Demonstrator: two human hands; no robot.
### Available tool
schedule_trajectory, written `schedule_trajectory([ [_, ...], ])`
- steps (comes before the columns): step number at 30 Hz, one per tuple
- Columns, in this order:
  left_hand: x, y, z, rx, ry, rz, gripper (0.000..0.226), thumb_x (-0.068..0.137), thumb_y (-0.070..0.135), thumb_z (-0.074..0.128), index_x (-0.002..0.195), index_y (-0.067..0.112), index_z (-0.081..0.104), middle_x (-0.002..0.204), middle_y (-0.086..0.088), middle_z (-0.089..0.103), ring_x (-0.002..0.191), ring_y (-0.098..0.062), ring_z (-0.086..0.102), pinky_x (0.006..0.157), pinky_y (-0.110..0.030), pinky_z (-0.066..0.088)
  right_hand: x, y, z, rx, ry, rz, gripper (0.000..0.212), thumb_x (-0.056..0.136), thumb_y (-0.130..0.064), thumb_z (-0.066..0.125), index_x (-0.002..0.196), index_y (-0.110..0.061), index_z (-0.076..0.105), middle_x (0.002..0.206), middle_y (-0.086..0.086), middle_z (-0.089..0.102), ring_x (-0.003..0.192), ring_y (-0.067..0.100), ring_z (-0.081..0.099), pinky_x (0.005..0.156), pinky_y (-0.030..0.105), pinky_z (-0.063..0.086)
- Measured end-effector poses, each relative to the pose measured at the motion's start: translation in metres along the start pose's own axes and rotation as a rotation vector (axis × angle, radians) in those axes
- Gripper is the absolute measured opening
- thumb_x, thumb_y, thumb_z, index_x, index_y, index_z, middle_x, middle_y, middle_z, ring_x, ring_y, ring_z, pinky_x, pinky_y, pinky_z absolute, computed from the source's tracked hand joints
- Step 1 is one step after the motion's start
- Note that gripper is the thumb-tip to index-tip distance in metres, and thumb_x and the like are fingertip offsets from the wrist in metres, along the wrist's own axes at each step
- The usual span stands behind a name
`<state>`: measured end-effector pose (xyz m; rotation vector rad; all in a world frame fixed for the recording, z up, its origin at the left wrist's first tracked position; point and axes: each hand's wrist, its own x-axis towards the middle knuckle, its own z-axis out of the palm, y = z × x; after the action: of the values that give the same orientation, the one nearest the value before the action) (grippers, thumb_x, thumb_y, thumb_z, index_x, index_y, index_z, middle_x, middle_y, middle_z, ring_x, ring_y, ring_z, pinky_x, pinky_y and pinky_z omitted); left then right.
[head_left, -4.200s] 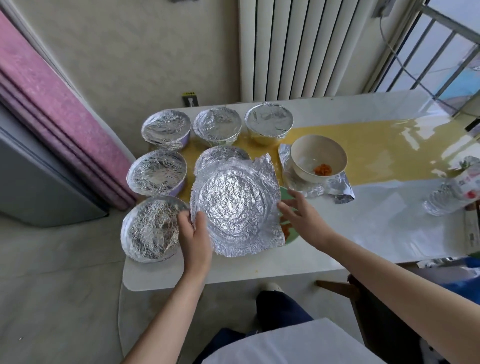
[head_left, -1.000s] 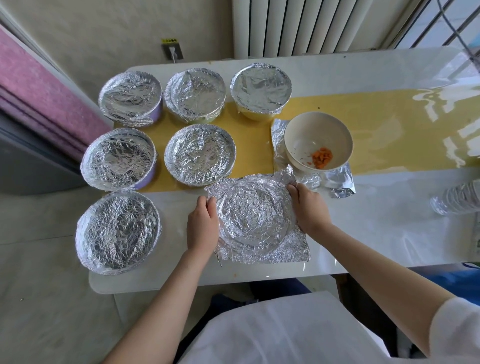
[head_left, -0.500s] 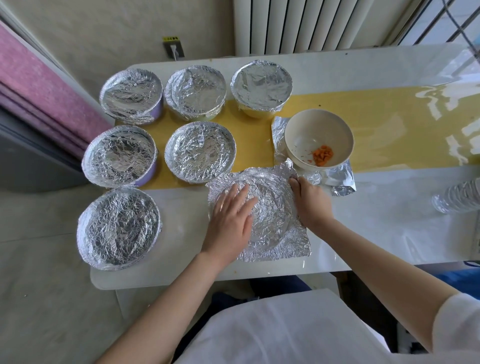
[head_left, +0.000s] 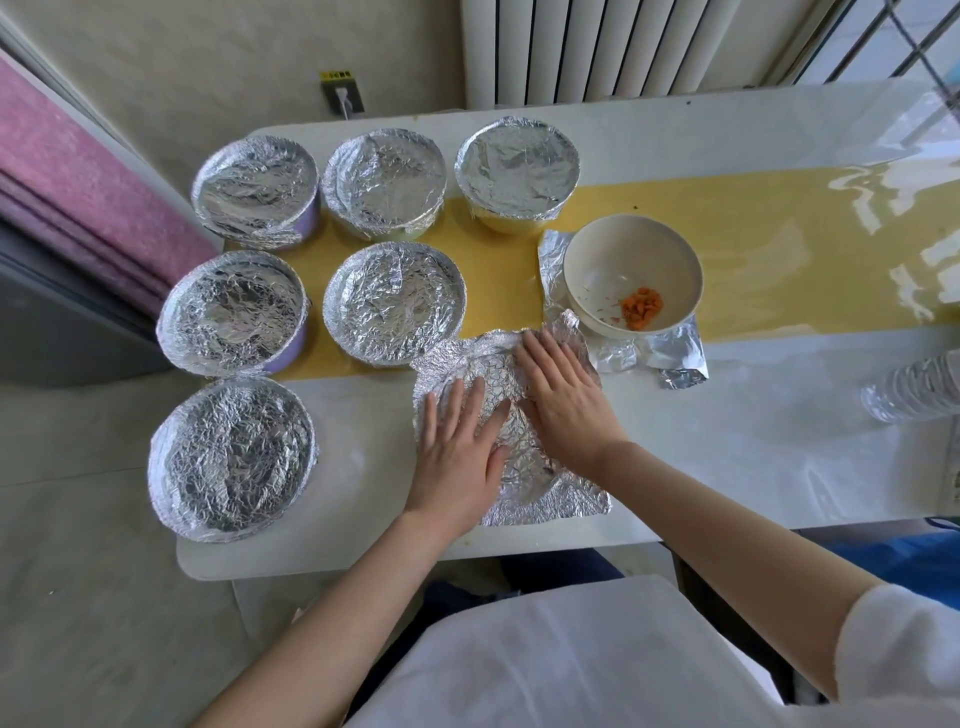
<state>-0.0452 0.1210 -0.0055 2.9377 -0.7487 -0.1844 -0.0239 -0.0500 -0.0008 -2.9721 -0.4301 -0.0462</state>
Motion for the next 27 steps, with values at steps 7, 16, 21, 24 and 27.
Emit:
schedule_trajectory([
  [7, 0.019, 0.001, -0.010, 0.010, 0.052, 0.007, 0.053, 0.095, 0.032, 0.023, 0.143, 0.012, 0.033, 0.154, -0.005, 0.023, 0.144, -0.022, 0.010, 0.115, -0.044, 0.000, 0.001, -0.004, 0.006, -0.068, 0.022, -0.039, 0.059, 0.091, -0.032, 0.033, 0.140, 0.000, 0.034, 0.146, 0.018, 0.037, 0.138, 0.028, 0.025, 0.115, 0.039, 0.009],
  [16, 0.035, -0.015, -0.007, -0.073, 0.031, -0.001, 0.055, 0.102, 0.028, 0.027, 0.148, 0.015, 0.000, 0.155, 0.003, -0.006, 0.144, -0.015, -0.008, 0.116, -0.032, -0.009, 0.000, 0.002, 0.014, 0.116, -0.056, 0.053, 0.060, 0.093, -0.035, 0.032, 0.140, 0.001, 0.035, 0.145, 0.017, 0.039, 0.135, 0.032, 0.037, 0.113, 0.046, 0.028],
  [21, 0.043, -0.022, -0.012, -0.455, 0.097, -0.181, 0.045, 0.101, 0.015, 0.035, 0.145, 0.014, 0.030, 0.148, -0.004, 0.036, 0.133, -0.020, 0.037, 0.106, -0.028, 0.030, 0.002, 0.006, 0.006, 0.574, -0.023, 0.257, 0.041, 0.100, -0.018, 0.039, 0.140, -0.008, 0.039, 0.138, 0.011, 0.048, 0.123, 0.026, 0.047, 0.102, 0.034, 0.038],
  [24, 0.045, -0.030, -0.008, -0.726, 0.159, -0.287, 0.036, 0.100, 0.012, 0.039, 0.134, 0.014, 0.049, 0.131, -0.005, 0.057, 0.115, -0.020, 0.056, 0.092, -0.022, 0.040, 0.004, 0.008, 0.004, 0.805, 0.031, 0.466, 0.032, 0.101, -0.018, 0.036, 0.128, -0.013, 0.053, 0.101, 0.008, 0.066, 0.091, 0.024, 0.060, 0.078, 0.029, 0.042],
  [27, 0.043, -0.032, -0.005, -0.977, 0.164, -0.378, 0.031, 0.100, 0.013, 0.040, 0.125, 0.010, 0.057, 0.116, -0.003, 0.064, 0.099, -0.014, 0.060, 0.084, -0.013, 0.043, 0.006, 0.009, 0.008, 0.872, 0.043, 0.552, 0.029, 0.102, -0.020, 0.035, 0.120, -0.015, 0.058, 0.058, -0.003, 0.049, 0.054, 0.014, 0.045, 0.056, 0.028, 0.036],
])
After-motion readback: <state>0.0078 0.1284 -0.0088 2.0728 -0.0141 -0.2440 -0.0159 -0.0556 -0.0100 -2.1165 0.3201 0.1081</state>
